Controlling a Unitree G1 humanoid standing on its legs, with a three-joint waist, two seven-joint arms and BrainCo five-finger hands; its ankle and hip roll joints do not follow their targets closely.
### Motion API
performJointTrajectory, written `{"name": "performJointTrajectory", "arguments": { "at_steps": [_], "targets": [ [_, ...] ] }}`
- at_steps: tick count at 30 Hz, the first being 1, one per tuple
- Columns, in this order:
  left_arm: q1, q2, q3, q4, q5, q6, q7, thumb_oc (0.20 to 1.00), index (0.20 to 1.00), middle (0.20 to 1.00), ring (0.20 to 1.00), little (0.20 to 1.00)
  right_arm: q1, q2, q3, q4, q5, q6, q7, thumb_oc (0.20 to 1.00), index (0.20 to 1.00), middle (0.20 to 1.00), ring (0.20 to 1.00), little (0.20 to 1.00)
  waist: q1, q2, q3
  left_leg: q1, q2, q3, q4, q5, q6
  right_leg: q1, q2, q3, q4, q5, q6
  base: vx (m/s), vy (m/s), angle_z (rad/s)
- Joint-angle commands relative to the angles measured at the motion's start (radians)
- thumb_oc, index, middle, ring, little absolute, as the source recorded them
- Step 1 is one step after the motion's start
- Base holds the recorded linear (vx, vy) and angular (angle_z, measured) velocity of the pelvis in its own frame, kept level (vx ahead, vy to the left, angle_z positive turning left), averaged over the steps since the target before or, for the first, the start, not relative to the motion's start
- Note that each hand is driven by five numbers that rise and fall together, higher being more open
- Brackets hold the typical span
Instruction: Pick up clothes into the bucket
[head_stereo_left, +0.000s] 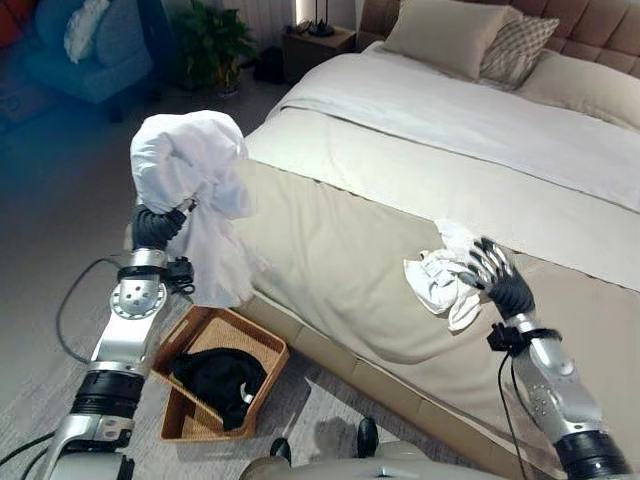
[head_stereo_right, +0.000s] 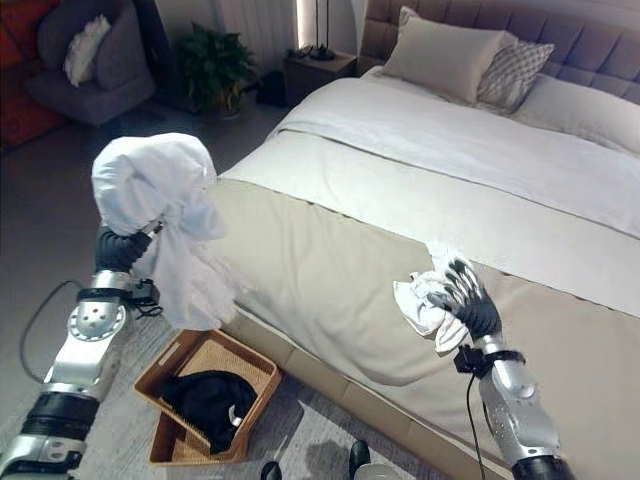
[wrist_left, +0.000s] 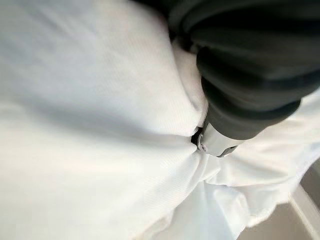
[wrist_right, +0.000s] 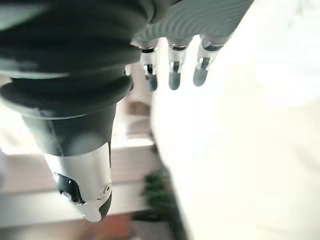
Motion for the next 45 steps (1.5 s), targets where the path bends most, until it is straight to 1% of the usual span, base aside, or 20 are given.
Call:
{"name": "performJointTrajectory", "arguments": {
  "at_steps": [1,6,7,8,14,17,18,20,23,24,25,26,29,32,34,35,36,40,44,45],
  "targets": [
    [-0.057,0.074,0.069,0.049,0.06,-0.088,0.057,0.2,0.2,0.2,0.2,0.2,-0.026,0.038,0.01,0.075,-0.094,-0.061,-0.059,1.0,1.0,1.0,1.0,1.0,-0.007,-0.034,0.016,-0.144,-0.046,-0.052,0.184,-0.081,0.022,-0.041,-0.064,-0.03,0.142,-0.069,0.044,-0.08,0.022,0.09],
    [-0.061,0.102,0.087,0.128,0.085,-0.096,0.104,0.2,0.2,0.2,0.2,0.2,-0.03,0.082,0.054,0.291,-0.149,-0.067,-0.085,1.0,1.0,1.0,1.0,1.0,-0.004,-0.041,0.076,-0.217,-0.048,-0.053,0.235,-0.084,0.023,-0.105,-0.064,-0.018,0.16,-0.054,0.045,-0.07,0.028,0.0],
    [-0.062,0.103,0.087,0.129,0.085,-0.096,0.105,0.2,0.2,0.2,0.2,0.2,-0.032,0.082,0.055,0.294,-0.148,-0.069,-0.085,1.0,1.0,1.0,1.0,1.0,-0.004,-0.041,0.076,-0.218,-0.048,-0.053,0.236,-0.085,0.023,-0.106,-0.063,-0.018,0.16,-0.054,0.045,-0.08,0.05,-0.05],
    [-0.062,0.107,0.087,0.16,0.089,-0.094,0.116,0.2,0.2,0.2,0.2,0.2,-0.032,0.094,0.082,0.37,-0.175,-0.062,-0.083,1.0,1.0,1.0,1.0,1.0,-0.002,-0.049,0.103,-0.245,-0.045,-0.052,0.256,-0.086,0.023,-0.13,-0.064,-0.01,0.164,-0.047,0.047,-0.07,0.032,-0.07],
    [-0.081,0.123,0.087,0.229,0.09,-0.097,0.158,0.2,0.2,0.2,0.2,0.2,-0.049,0.098,0.133,0.499,-0.224,-0.057,-0.098,1.0,1.0,1.0,1.0,1.0,0.005,-0.08,0.167,-0.321,-0.032,-0.042,0.325,-0.104,0.021,-0.197,-0.064,0.018,0.179,-0.032,0.051,-0.04,0.038,-0.09],
    [-0.087,0.128,0.08,0.243,0.09,-0.097,0.16,0.2,0.2,0.2,0.2,0.2,-0.056,0.096,0.142,0.517,-0.231,-0.06,-0.102,1.0,1.0,1.0,1.0,1.0,0.006,-0.087,0.183,-0.343,-0.029,-0.041,0.346,-0.109,0.021,-0.215,-0.065,0.021,0.187,-0.029,0.052,-0.05,0.02,-0.04],
    [-0.101,0.143,0.071,0.247,0.093,-0.093,0.168,0.2,0.2,0.2,0.2,0.2,-0.075,0.091,0.154,0.526,-0.23,-0.06,-0.111,1.0,1.0,1.0,1.0,1.0,0.008,-0.098,0.206,-0.372,-0.024,-0.043,0.375,-0.115,0.021,-0.237,-0.064,0.028,0.196,-0.026,0.051,-0.07,0.012,-0.02],
    [-0.11,0.151,0.068,0.26,0.093,-0.094,0.175,0.2,0.2,0.2,0.2,0.2,-0.081,0.091,0.16,0.517,-0.229,-0.064,-0.111,1.0,1.0,1.0,1.0,1.0,0.009,-0.104,0.216,-0.391,-0.019,-0.043,0.394,-0.12,0.021,-0.252,-0.063,0.032,0.203,-0.025,0.051,-0.08,0.014,-0.02],
    [-0.166,0.184,0.045,0.305,0.078,-0.094,0.205,0.2,0.2,0.2,0.2,0.2,-0.112,0.083,0.191,0.481,-0.206,-0.081,-0.121,1.0,1.0,1.0,1.0,1.0,0.004,-0.136,0.269,-0.474,-0.002,-0.042,0.468,-0.133,0.025,-0.324,-0.054,0.045,0.227,-0.015,0.056,-0.1,0.016,-0.05],
    [-0.168,0.184,0.045,0.305,0.078,-0.094,0.205,0.2,0.2,0.2,0.2,0.2,-0.112,0.084,0.191,0.481,-0.206,-0.081,-0.121,1.0,1.0,1.0,1.0,1.0,0.004,-0.136,0.268,-0.478,-0.001,-0.042,0.471,-0.135,0.025,-0.327,-0.053,0.045,0.229,-0.015,0.056,-0.1,0.01,-0.12],
    [-0.204,0.205,0.038,0.337,0.062,-0.094,0.225,0.2,0.2,0.2,0.2,0.2,-0.123,0.085,0.211,0.454,-0.19,-0.09,-0.122,1.0,1.0,1.0,1.0,1.0,0.001,-0.163,0.296,-0.52,0.01,-0.038,0.5,-0.142,0.025,-0.357,-0.04,0.05,0.229,-0.002,0.059,-0.06,0.012,-0.17],
    [-0.206,0.206,0.037,0.339,0.061,-0.095,0.224,0.2,0.2,0.2,0.2,0.2,-0.123,0.085,0.211,0.454,-0.19,-0.09,-0.123,1.0,1.0,1.0,1.0,1.0,0.004,-0.16,0.297,-0.522,0.014,-0.038,0.509,-0.15,0.025,-0.357,-0.036,0.051,0.232,-0.005,0.059,-0.09,0.001,-0.2],
    [-0.282,0.229,0.019,0.382,0.007,-0.1,0.24,0.2,0.2,0.2,0.2,0.2,-0.137,0.094,0.235,0.421,-0.153,-0.105,-0.128,1.0,1.0,1.0,1.0,1.0,0.001,-0.2,0.335,-0.596,0.026,-0.038,0.554,-0.158,0.023,-0.401,-0.021,0.05,0.213,0.02,0.063,-0.07,-0.016,-0.12],
    [-0.374,0.263,-0.026,0.425,-0.037,-0.101,0.254,0.2,0.2,0.2,0.2,0.2,-0.125,0.096,0.255,0.353,-0.118,-0.131,-0.143,1.0,1.0,1.0,1.0,1.0,-0.014,-0.238,0.342,-0.716,0.032,-0.058,0.599,-0.162,0.017,-0.482,-0.011,0.042,0.185,0.042,0.067,-0.06,-0.019,-0.04],
    [-0.398,0.274,-0.038,0.443,-0.049,-0.102,0.259,0.2,0.2,0.2,0.2,0.2,-0.128,0.096,0.259,0.352,-0.108,-0.133,-0.148,1.0,1.0,1.0,1.0,1.0,-0.02,-0.243,0.342,-0.753,0.03,-0.067,0.612,-0.163,0.019,-0.508,-0.008,0.038,0.185,0.042,0.067,-0.03,-0.012,0.06],
    [-0.423,0.284,-0.052,0.459,-0.054,-0.098,0.258,0.238,0.238,0.238,0.238,0.238,-0.126,0.097,0.264,0.333,-0.104,-0.139,-0.151,1.0,1.0,1.0,1.0,1.0,-0.027,-0.247,0.342,-0.78,0.03,-0.071,0.618,-0.163,0.018,-0.529,-0.007,0.033,0.184,0.044,0.065,-0.01,-0.027,0.11],
    [-0.47,0.286,-0.072,0.508,-0.066,-0.085,0.273,1.0,1.0,1.0,1.0,1.0,-0.128,0.099,0.278,0.337,-0.094,-0.142,-0.16,1.0,1.0,1.0,1.0,1.0,-0.04,-0.256,0.342,-0.829,0.026,-0.08,0.635,-0.166,0.019,-0.565,-0.006,0.024,0.18,0.05,0.066,-0.01,-0.026,0.14],
    [-0.545,0.293,-0.122,0.603,-0.097,-0.056,0.253,1.0,1.0,1.0,1.0,1.0,-0.136,0.097,0.29,0.314,-0.069,-0.147,-0.171,1.0,1.0,1.0,1.0,1.0,-0.054,-0.267,0.342,-0.896,0.026,-0.093,0.67,-0.173,0.02,-0.617,0.003,0.016,0.171,0.06,0.065,0.01,-0.01,0.12],
    [-0.565,0.272,-0.122,0.708,-0.157,-0.025,0.221,1.0,1.0,1.0,1.0,1.0,-0.137,0.084,0.289,0.273,-0.053,-0.155,-0.179,1.0,1.0,1.0,1.0,1.0,-0.06,-0.263,0.342,-0.922,0.019,-0.102,0.669,-0.171,0.02,-0.639,0.005,0.01,0.172,0.053,0.063,0.06,-0.007,0.0],
    [-0.556,0.267,-0.12,0.724,-0.16,-0.017,0.218,1.0,1.0,1.0,1.0,1.0,-0.135,0.081,0.291,0.261,-0.051,-0.157,-0.185,1.0,1.0,1.0,1.0,1.0,-0.053,-0.253,0.342,-0.903,0.029,-0.112,0.675,-0.21,0.017,-0.621,0.019,0.011,0.173,0.029,0.068,0.11,0.006,-0.01]
  ]
}}
